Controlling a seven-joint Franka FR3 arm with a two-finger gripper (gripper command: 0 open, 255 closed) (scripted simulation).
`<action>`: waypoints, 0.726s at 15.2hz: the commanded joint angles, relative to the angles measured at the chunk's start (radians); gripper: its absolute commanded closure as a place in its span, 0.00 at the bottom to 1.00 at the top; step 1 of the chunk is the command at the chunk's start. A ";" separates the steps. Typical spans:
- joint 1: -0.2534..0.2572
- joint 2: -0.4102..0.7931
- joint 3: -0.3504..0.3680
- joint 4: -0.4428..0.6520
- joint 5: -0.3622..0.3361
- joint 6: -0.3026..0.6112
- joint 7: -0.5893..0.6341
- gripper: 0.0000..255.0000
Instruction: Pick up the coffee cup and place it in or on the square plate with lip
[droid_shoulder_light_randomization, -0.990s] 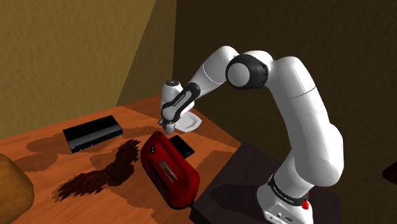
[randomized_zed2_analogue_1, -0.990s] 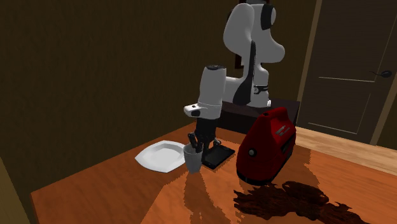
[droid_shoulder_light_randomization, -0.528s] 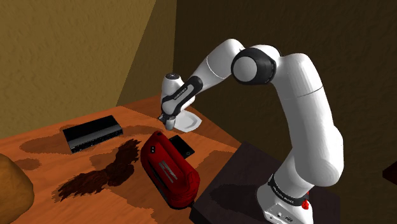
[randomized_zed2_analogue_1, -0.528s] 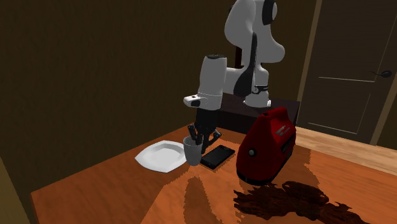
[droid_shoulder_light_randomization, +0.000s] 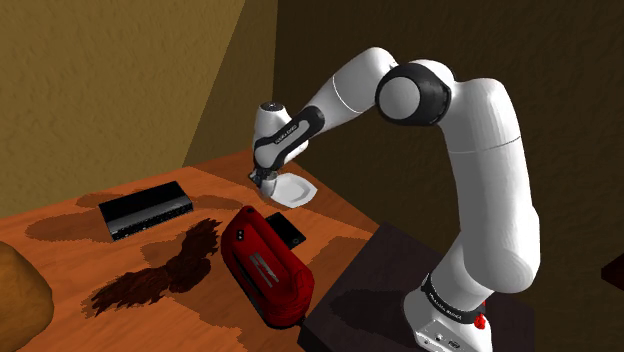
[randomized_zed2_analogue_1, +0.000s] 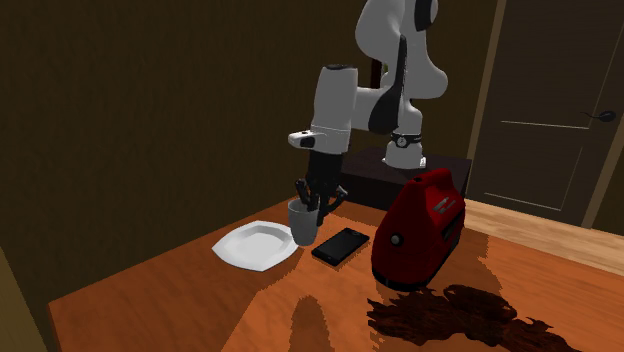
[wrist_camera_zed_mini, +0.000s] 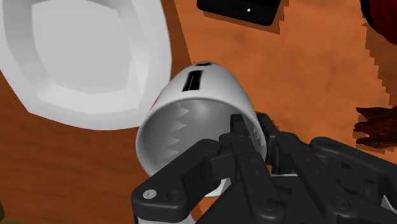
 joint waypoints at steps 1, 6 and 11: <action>-0.023 -0.015 0.003 -0.003 0.006 -0.011 -0.026 1.00; -0.128 -0.020 0.013 0.019 0.030 -0.032 -0.144 1.00; -0.228 -0.007 0.022 0.072 0.056 -0.068 -0.261 1.00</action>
